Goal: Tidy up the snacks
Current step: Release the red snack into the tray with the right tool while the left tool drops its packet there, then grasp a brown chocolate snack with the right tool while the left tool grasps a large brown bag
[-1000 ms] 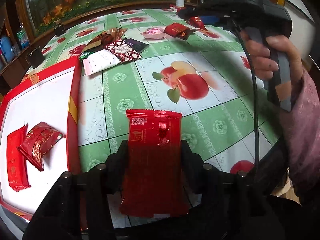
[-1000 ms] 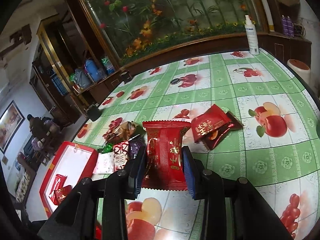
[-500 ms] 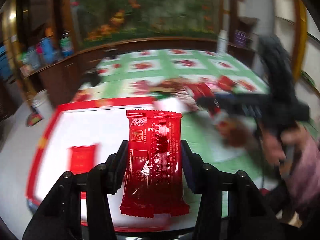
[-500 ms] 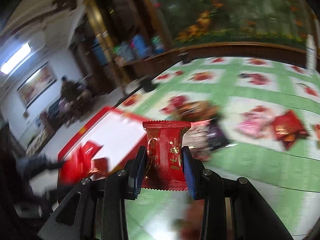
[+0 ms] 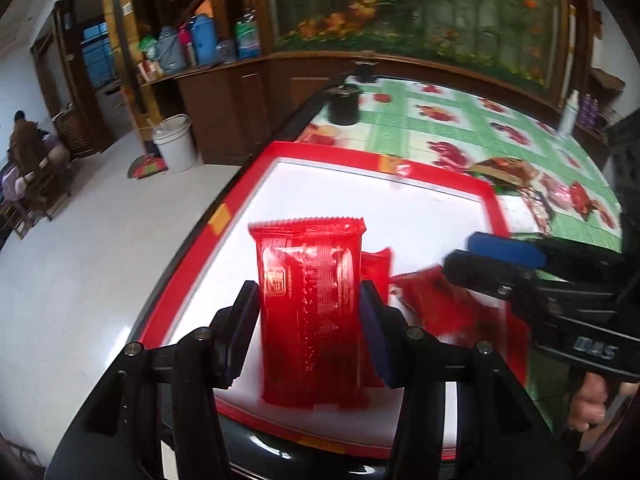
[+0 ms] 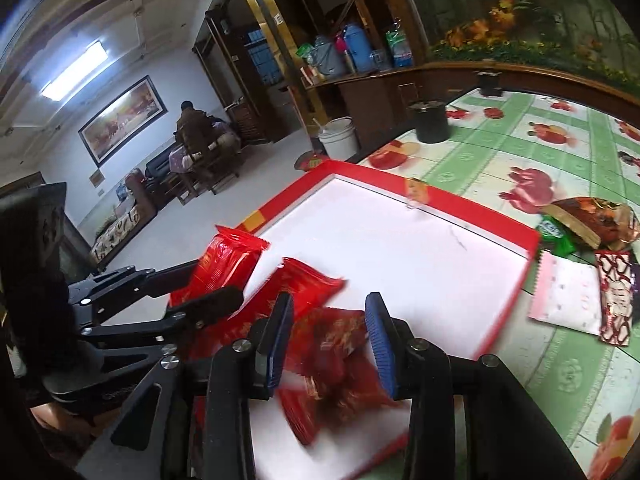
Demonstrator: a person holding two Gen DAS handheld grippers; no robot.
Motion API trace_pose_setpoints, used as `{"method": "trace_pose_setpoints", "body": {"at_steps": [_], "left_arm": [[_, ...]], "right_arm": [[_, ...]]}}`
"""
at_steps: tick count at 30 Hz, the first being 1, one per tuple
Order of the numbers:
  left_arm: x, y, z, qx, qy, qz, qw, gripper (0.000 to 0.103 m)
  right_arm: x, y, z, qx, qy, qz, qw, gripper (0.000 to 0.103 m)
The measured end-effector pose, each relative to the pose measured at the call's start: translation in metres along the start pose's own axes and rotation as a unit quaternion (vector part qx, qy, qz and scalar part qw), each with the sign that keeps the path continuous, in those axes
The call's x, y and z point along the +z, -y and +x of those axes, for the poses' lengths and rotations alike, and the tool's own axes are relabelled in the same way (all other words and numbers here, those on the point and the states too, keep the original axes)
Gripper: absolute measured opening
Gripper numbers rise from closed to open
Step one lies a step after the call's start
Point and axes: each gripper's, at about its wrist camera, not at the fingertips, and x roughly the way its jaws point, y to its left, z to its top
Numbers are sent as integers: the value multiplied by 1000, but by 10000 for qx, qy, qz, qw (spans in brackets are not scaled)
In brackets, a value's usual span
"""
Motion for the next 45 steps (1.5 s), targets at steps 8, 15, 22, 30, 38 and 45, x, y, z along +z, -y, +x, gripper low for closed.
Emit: {"method": "trace_pose_setpoints", "body": {"at_steps": [8,15,22,30,38,45], "left_arm": [[2,16,-2,-257,-62,271,9993,54],[28,62,-6,-732,-23,749,9945,56],[89,111,14,-1075,191,987,9891,61],[166,166,102,-924,-309,553,9937,67],[167,213,171,-724,-1263,301,9889,66],[131,242,152,-1185,-1495,572,9800,68]], "right_arm": [[10,56,-24,-701,347,711,9944,48],[10,164,-87,-1961,756,1448,9669,48],[-12,279,-174,-3165,1407,2846,8939,50],[-19,343,-179,-3517,1500,3326,8621,50],[-26,357,-179,-3413,1545,3409,8622,50],[-11,353,-155,-3051,1099,3093,8940,48]]}}
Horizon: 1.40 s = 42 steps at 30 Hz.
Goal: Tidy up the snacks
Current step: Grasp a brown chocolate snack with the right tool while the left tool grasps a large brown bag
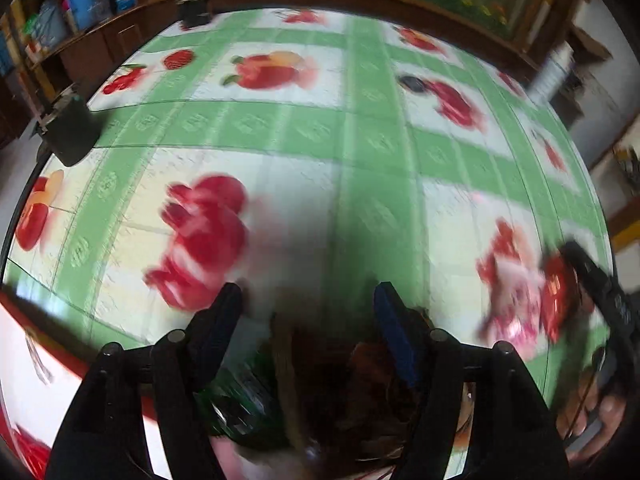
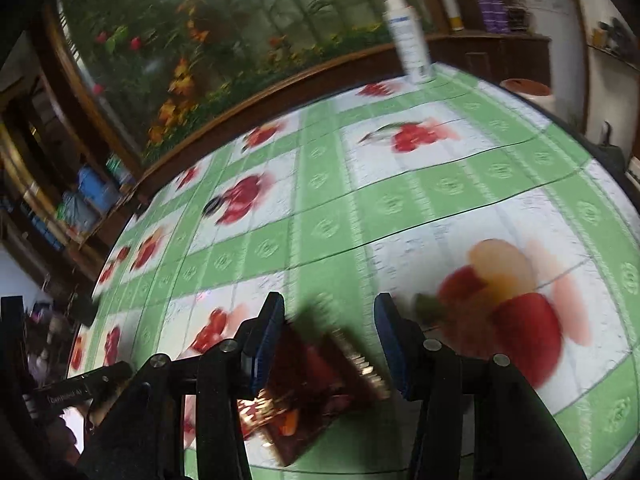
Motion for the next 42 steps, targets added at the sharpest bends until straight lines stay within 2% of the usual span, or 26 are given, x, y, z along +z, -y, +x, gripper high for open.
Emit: {"method": "trace_pose_setpoints", "body": {"at_steps": [5,8,10,12,14,18,21,24,28,30,35,39,40,42], "left_arm": [[-43,32,-18,-177,56,515,9985,77],[-69,44,-29,-283,104,702,9971,82],[-86,53,-37,-358,113,863,9956,82],[-102,55,-48,-511,95,936,9942,82],[-116,52,-57,-710,51,957,9929,82],[-141,32,-82,-1367,11,736,9879,82],[-162,23,-106,-1338,262,1005,9855,82],[-181,13,-126,-1133,586,1268,9837,83],[-193,1,-137,-644,903,1420,9836,83],[-194,-1,-139,-557,923,1435,9838,83],[-183,5,-139,-835,804,1296,9848,83],[-173,14,-118,-1038,254,877,9904,83],[-170,15,-113,-1167,140,746,9903,83],[-165,19,-104,-1394,-87,507,9889,83]], "right_arm": [[-11,-29,3,-34,-348,-833,9959,45],[-25,-49,-2,-180,-696,-1661,9835,43],[-35,-55,-9,114,-952,-1958,9759,43],[-47,-59,-19,653,-1280,-2210,9646,42],[-59,-58,-33,824,-1370,-2454,9562,40],[-61,-38,-73,1072,-977,-2390,9601,44],[-57,-13,-100,997,-631,-2055,9715,49],[-59,3,-101,712,-669,-1802,9788,49],[-71,-9,-84,446,-947,-2034,9735,49],[-78,-21,-81,359,-1002,-2284,9677,49],[-90,-35,-76,249,-979,-2568,9612,49],[-90,-32,-73,338,-1071,-2499,9617,41],[-90,-32,-73,379,-1084,-2511,9611,38],[-93,-36,-72,456,-1125,-2601,9579,39]]}}
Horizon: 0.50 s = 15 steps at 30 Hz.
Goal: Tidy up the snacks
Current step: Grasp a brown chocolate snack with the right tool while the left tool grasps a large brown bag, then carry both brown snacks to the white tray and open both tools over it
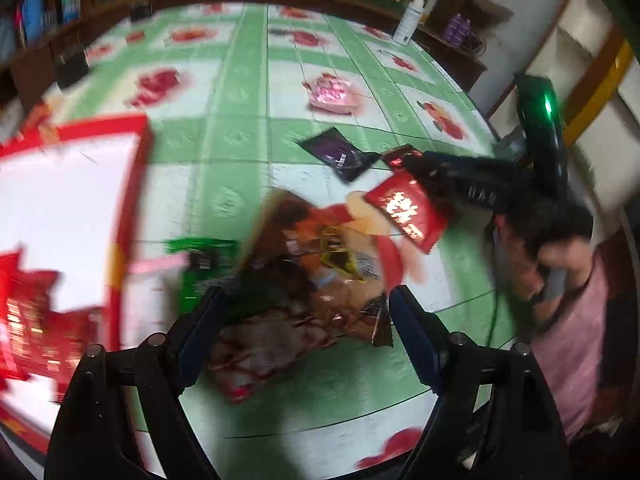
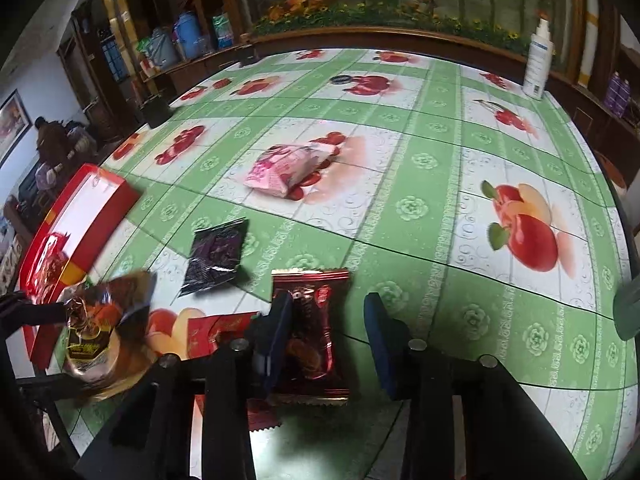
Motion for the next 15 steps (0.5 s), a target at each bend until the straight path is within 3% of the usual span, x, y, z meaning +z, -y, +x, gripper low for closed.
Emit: {"method": "trace_pose_setpoints", "body": {"at_steps": [3,7,10,15], "left_arm": [[6,3,9,-35,-35,-167,9998,83],[13,7,17,160,191,-133,9996,82],[15,10,27,141,192,-13,9997,62],[12,20,25,191,454,349,9982,55]], "right_arm": [[-2,-11,3,-59,-28,-245,9997,42],[-3,-13,3,-93,-16,-284,9996,30],[-2,-13,0,-68,33,-256,9996,21],[0,-7,-5,-228,183,-153,9995,18]]}}
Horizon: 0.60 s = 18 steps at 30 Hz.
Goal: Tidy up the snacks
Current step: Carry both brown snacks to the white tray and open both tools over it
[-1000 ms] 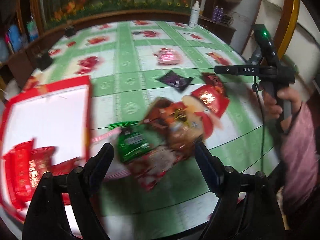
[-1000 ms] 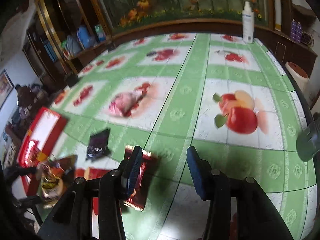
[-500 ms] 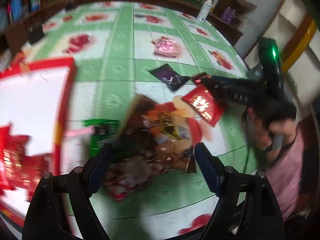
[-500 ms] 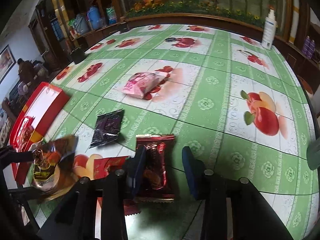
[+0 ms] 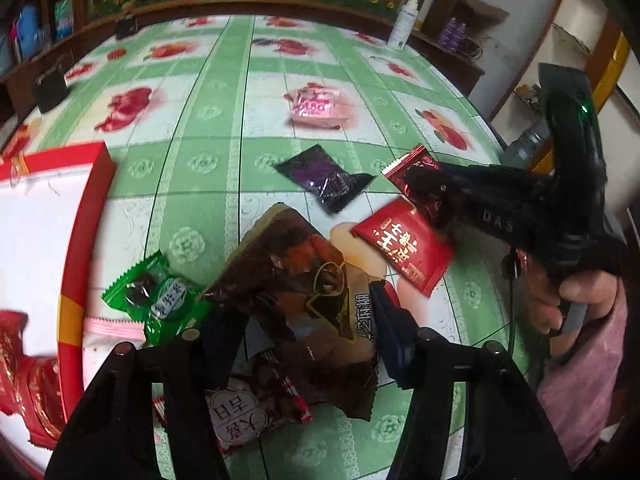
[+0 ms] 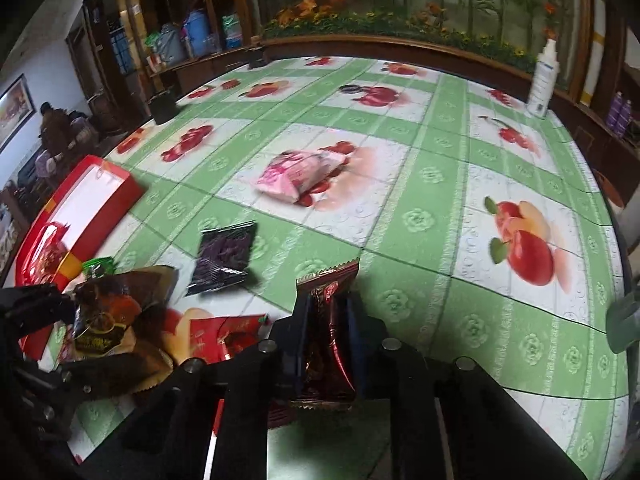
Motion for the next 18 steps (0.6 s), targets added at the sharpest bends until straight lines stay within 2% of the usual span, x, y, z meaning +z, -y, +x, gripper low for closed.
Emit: {"method": "trace_pose_setpoints", "body": {"at_steps": [5,9,14,18], "left_arm": [[0,-5,-7,-7,182,61,9998,52],[0,-14,-24,-211,360,25,9991,52],[-4,-35,-56,-593,620,-129,9962,52],[-10,-58,-88,-540,877,-245,9944,52]], "right_arm": [[4,15,-2,-133,73,353,9993,16],[5,25,-2,-136,107,586,9981,16],[7,38,-7,-1,281,939,9952,15],[8,46,-14,186,502,1235,9909,15]]}}
